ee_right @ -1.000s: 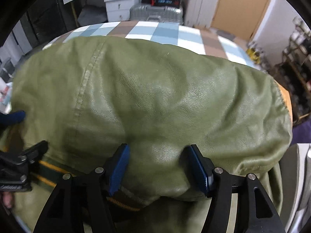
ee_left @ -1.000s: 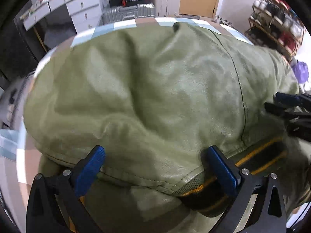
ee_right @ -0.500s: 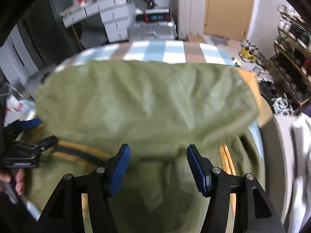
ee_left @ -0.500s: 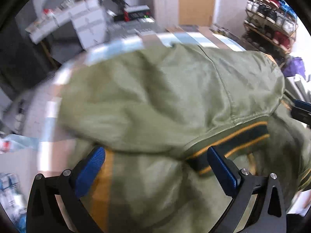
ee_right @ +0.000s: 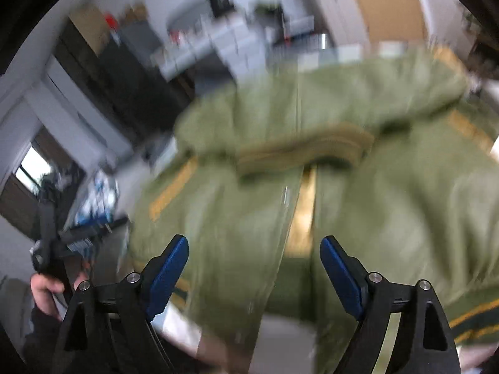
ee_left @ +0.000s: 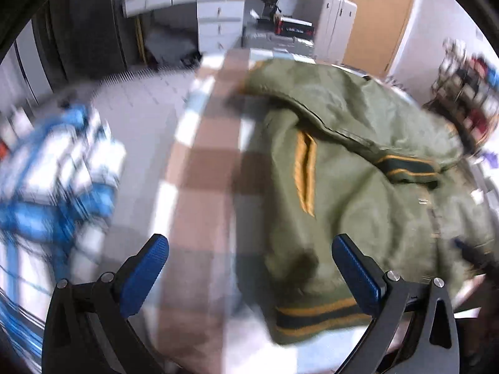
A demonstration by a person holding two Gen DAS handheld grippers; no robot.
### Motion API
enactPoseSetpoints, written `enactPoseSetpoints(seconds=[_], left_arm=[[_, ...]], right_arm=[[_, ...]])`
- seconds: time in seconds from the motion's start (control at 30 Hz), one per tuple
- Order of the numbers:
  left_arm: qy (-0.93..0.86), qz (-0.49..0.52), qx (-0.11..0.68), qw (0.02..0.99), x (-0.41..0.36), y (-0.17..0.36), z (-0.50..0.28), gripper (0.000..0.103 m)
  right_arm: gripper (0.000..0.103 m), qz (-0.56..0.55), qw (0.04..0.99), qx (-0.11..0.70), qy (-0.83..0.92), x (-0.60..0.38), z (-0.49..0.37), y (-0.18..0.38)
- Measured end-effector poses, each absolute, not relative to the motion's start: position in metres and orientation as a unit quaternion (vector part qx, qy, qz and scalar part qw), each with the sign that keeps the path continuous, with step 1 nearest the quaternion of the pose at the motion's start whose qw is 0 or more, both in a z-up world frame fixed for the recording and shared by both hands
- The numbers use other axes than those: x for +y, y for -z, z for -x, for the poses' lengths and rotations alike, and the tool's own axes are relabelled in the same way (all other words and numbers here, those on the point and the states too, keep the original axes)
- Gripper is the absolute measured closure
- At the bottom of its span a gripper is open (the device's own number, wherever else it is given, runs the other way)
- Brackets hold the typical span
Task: Fold large clothes
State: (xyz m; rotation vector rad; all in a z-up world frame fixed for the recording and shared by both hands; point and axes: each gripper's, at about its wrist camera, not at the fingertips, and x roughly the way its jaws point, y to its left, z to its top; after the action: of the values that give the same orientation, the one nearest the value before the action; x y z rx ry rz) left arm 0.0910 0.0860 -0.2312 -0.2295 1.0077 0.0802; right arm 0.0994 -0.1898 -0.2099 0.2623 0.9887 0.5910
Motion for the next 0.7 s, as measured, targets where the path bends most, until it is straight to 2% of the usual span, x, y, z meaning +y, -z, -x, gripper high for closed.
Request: enactPoseSetpoints(seconds=[0.1, 0.17, 0.27, 0.33, 0.47, 0.5, 0.57, 0.63, 0.7], left_arm=[[-0.019, 0.154, 0.474, 0.867, 0.093, 0.225, -0.086, 0.001], [-0.035, 0.153, 0.475, 0.866, 0.096, 0.225, -0.087, 0.001], [-0.046, 0.15, 0.492, 0.856, 0.098, 0.231, -0.089, 0.001], [-0.046, 0.135, 0.499, 0.855, 0.096, 0.232, -0.088, 0.001], [-0.07, 0.072, 0.507, 0.856, 0.091, 0.236, -0.085, 0.001], [-0.069, 0.062, 0.51, 0.855, 0.091, 0.237, -0.084, 0.001], [-0.06, 0.056, 0.517, 0.852, 0.087, 0.24, -0.084, 0.001], [-0.06, 0.053, 0.521, 0.85, 0.087, 0.241, -0.084, 0.001], [-0.056, 0.058, 0.522, 0.849, 0.087, 0.24, -0.086, 0.001]], right_arm=[[0.019, -0.126, 0.817, 0.478, -0.297, -0.184, -0.099, 0.218], [0.017, -0.105, 0.825, 0.474, -0.289, -0.182, -0.102, 0.219], [0.018, -0.122, 0.791, 0.516, -0.306, -0.181, -0.113, 0.237], [0.021, -0.134, 0.77, 0.54, -0.311, -0.177, -0.119, 0.248], [0.027, -0.137, 0.769, 0.538, -0.317, -0.172, -0.121, 0.248], [0.034, -0.139, 0.767, 0.538, -0.321, -0.171, -0.12, 0.246], [0.035, -0.143, 0.759, 0.544, -0.329, -0.166, -0.115, 0.249], [0.043, -0.153, 0.757, 0.542, -0.331, -0.168, -0.113, 0.247], [0.065, -0.184, 0.749, 0.534, -0.348, -0.174, -0.115, 0.244]])
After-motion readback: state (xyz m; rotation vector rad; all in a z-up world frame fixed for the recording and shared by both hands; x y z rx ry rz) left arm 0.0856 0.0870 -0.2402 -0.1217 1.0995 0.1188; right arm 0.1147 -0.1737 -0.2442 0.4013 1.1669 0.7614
